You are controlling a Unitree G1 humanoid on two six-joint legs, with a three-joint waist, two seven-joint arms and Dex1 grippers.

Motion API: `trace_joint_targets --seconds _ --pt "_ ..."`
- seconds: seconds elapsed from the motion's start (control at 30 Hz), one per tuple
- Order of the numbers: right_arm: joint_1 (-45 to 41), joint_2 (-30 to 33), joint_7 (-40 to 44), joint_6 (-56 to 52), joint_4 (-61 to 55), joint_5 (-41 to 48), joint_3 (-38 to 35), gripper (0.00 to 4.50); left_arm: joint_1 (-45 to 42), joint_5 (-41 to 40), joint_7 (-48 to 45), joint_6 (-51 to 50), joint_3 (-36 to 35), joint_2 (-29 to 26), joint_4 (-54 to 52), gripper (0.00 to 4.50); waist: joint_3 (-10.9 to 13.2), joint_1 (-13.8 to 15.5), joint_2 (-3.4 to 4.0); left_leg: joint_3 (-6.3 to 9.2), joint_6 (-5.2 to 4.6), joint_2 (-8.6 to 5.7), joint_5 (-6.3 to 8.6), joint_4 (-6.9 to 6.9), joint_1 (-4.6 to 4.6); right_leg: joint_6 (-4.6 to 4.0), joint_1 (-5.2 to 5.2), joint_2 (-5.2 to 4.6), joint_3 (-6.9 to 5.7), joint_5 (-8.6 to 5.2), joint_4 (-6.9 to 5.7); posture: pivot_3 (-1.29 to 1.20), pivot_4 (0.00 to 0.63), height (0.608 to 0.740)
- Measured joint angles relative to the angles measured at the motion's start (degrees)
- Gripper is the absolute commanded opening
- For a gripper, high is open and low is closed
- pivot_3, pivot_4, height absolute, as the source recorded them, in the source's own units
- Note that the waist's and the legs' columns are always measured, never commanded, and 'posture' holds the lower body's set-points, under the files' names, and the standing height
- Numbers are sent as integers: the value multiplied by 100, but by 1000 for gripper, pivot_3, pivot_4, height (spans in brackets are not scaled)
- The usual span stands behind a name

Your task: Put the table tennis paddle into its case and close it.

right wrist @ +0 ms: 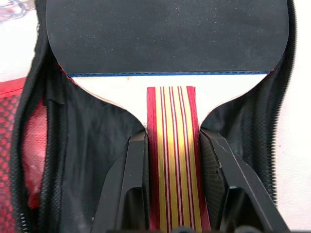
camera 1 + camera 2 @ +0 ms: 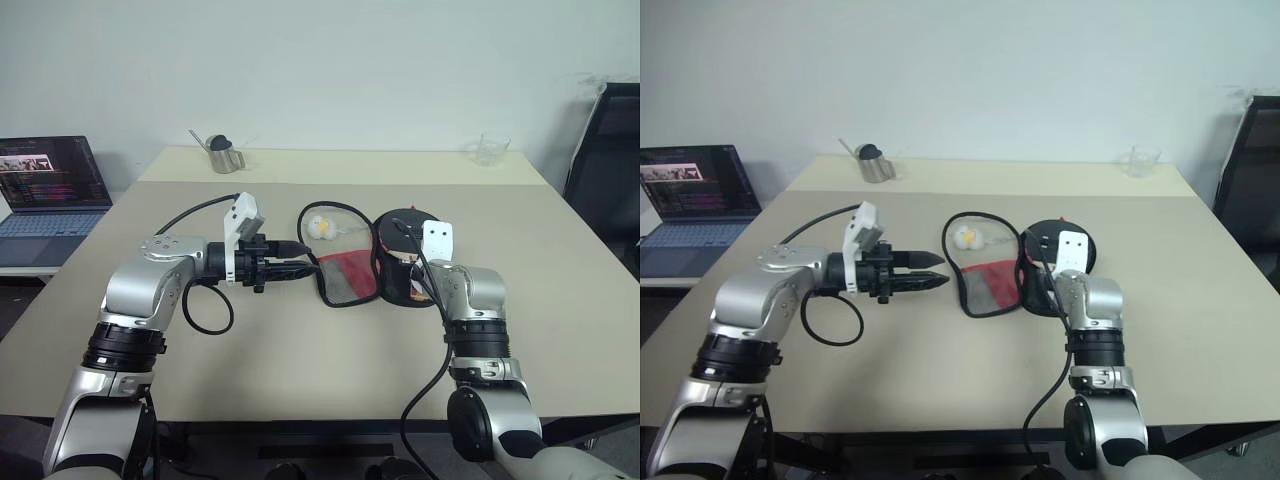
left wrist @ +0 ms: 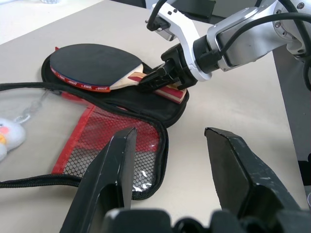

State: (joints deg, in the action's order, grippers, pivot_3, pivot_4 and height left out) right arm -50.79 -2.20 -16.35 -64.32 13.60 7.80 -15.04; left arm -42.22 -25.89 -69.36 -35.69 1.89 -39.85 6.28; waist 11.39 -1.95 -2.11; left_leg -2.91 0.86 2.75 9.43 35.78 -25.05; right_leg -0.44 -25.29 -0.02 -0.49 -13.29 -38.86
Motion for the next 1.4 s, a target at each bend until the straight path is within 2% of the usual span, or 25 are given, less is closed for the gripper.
trace_joint_targets --seconds 0.17,0.33,0.67,0.7,0.77,1.0,1.23,1.4 --pt "-132 -9 0 98 209 3 -13 1053 0 -5 6 0 0 13 0 2440 0 2 0 1 0 0 0 0 0 0 0 0 -1 0 2 0 150 740" --pt "-193 -75 -162 341 517 40 -390 1053 1 -76 15 -7 -5 23 -1 2440 0 3 0 1 0 0 0 -2 -1 0 0 0 -1 0 3 0 150 740" --pt "-198 -78 -159 514 645 35 -393 1053 1 -83 10 -6 -5 18 -1 2440 0 3 0 2 0 0 0 -2 0 0 1 0 -2 0 3 0 150 740" --pt "-205 -77 -149 514 658 39 -394 1613 0 -83 9 -5 -5 17 -1 2440 0 3 0 2 0 0 0 -2 0 0 1 0 -2 0 3 0 150 740" --pt "-207 -73 -120 511 679 51 -399 2012 0 -83 7 -5 -5 14 -1 2440 0 3 0 2 0 0 0 -2 0 0 1 0 -2 0 3 0 150 740" --pt "-208 -56 73 458 636 120 -352 4341 -17 -50 63 69 -5 20 40 2440 0 3 0 3 0 1 0 -4 0 0 1 0 -2 0 5 0 150 740" --pt "-309 195 345 -111 -49 247 -234 4427 -229 369 845 444 -6 336 761 2440 0 8 0 2 0 1 0 -7 -1 0 1 0 -2 -1 7 0 150 740" --pt "-394 875 798 -1027 -1162 511 -276 4427 -225 981 900 967 241 177 1537 2440 0 9 0 1 0 2 0 -18 0 -1 0 -2 -4 -1 16 0 150 740"
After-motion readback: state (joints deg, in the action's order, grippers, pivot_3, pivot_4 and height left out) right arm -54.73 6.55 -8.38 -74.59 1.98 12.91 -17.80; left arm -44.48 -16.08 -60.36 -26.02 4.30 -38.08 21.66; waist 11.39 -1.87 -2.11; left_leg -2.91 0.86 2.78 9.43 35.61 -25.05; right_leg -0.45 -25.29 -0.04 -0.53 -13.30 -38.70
